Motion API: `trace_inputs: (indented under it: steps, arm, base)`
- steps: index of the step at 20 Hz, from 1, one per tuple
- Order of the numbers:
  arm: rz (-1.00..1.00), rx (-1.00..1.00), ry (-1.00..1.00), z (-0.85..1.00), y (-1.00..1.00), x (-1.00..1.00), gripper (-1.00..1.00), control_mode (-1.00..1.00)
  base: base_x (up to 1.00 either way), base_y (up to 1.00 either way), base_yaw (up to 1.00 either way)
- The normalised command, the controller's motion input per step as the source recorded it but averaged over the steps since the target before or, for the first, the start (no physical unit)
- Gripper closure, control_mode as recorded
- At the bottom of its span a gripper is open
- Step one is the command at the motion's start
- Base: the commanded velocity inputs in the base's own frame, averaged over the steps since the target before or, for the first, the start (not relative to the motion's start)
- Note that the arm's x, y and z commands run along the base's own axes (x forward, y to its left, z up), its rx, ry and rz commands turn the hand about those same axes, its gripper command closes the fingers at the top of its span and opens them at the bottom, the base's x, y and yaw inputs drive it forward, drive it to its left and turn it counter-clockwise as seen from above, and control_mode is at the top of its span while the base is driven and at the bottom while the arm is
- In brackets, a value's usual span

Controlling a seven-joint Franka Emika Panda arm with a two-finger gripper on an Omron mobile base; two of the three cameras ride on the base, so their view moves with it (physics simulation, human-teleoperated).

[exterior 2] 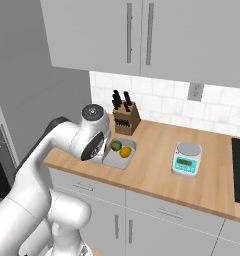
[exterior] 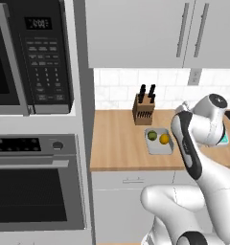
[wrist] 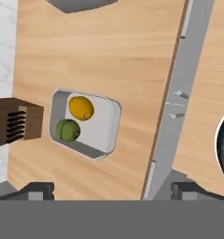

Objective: Take the meat container that has the fish and place it on the second highest rack of the freezer. Then take the vegetable container that has the lemon and lime and place it on the highest rack of the freezer.

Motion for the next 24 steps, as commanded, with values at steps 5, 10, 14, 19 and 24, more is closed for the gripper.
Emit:
trace_inputs:
  steps: [5, 10, 14, 19, 24]
  arm:
    - [0.11, 0.00, 0.02, -0.49, -0.07, 0.00, -1.00, -1.00]
    - [0.09, 0.04, 0.16, -0.44, 0.00, 0.01, -1.00, -1.00]
    - [0.04, 0.08, 0.21, -0.18, 0.00, 0.16, -1.00, -1.00]
    - [0.01, 0.02, 0.13, -0.08, 0.00, 0.36, -1.00, -1.00]
    - [0.00, 0.00, 0.14, -0.27, 0.00, 0.44, -1.00, -1.00]
  base:
    - [0.00, 0.00, 0.00]
    - [0.00, 0.00, 0.00]
    - [0.00, 0.00, 0.00]
    - [0.00, 0.00, 0.00]
    - [0.00, 0.00, 0.00]
